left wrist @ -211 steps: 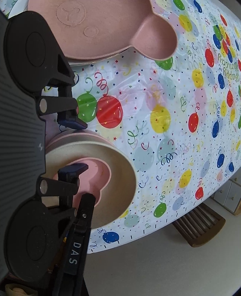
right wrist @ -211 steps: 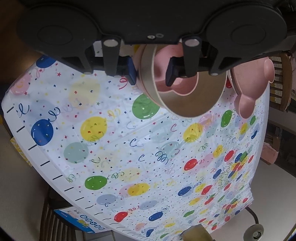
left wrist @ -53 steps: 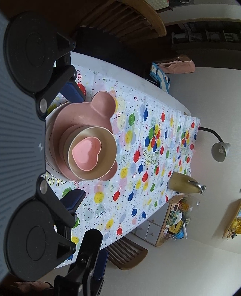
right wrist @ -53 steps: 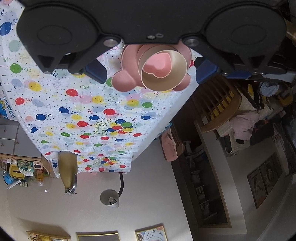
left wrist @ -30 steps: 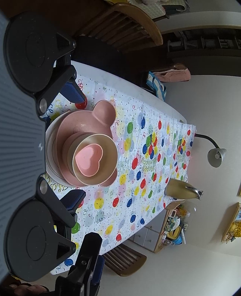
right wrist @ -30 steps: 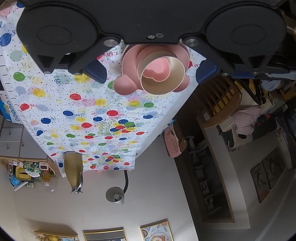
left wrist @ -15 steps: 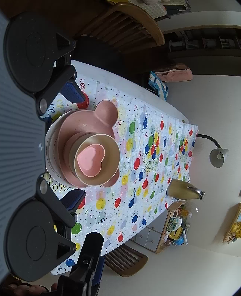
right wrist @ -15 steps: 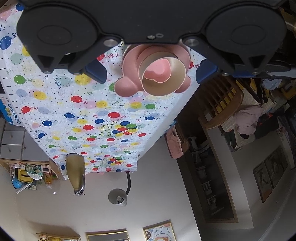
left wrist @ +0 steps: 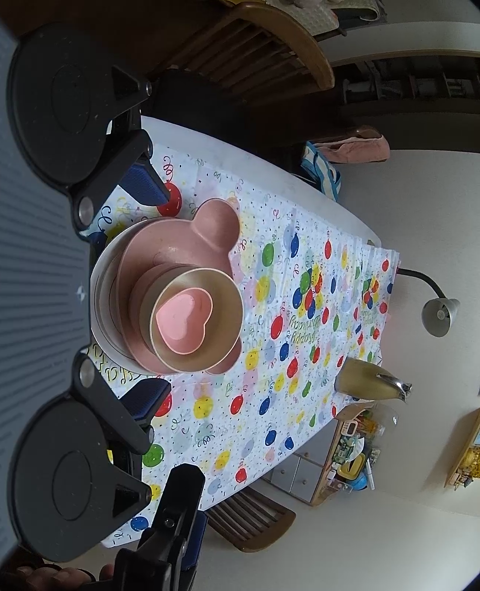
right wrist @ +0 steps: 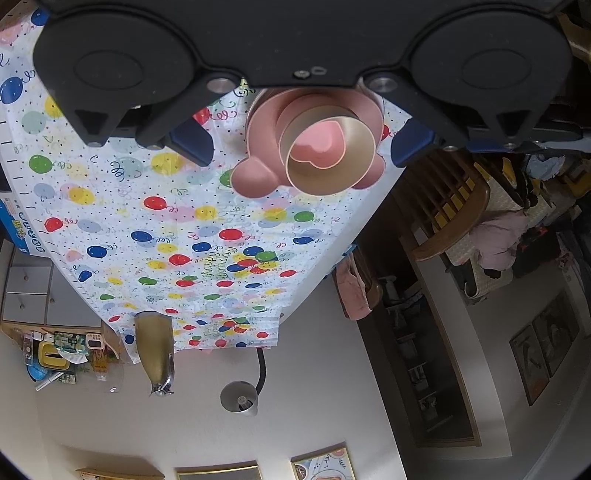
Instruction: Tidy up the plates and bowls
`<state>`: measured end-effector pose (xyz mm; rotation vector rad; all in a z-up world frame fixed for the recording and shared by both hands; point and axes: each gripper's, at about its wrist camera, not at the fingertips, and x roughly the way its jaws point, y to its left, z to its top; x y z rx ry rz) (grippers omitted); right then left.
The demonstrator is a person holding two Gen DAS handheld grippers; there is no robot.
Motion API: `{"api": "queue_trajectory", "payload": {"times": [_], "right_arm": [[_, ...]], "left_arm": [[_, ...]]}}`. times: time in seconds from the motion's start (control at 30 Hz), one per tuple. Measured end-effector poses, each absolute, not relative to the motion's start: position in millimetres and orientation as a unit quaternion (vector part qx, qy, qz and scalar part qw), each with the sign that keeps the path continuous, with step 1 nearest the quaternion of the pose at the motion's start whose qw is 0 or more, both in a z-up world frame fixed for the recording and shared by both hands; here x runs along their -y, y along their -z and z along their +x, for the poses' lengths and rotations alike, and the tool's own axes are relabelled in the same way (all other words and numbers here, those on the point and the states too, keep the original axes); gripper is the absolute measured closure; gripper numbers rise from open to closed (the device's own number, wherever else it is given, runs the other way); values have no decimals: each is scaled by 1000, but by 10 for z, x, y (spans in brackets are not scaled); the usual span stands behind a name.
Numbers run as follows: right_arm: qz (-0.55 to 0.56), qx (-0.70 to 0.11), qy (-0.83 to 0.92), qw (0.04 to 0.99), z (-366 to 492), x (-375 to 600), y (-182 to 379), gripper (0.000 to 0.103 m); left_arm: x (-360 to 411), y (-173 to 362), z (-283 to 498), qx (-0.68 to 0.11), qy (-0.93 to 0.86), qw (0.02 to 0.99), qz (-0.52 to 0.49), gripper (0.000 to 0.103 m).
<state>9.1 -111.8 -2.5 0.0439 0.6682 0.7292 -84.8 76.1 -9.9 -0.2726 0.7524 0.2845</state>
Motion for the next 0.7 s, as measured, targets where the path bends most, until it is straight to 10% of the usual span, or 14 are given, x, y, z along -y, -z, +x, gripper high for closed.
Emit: {"api": "queue_trajectory", "payload": {"times": [0.7], "right_arm": [[18, -333, -339, 880, 172, 1111, 43, 0]], "left_arm": [[-758, 141, -726, -374, -128, 909, -133, 3]]}}
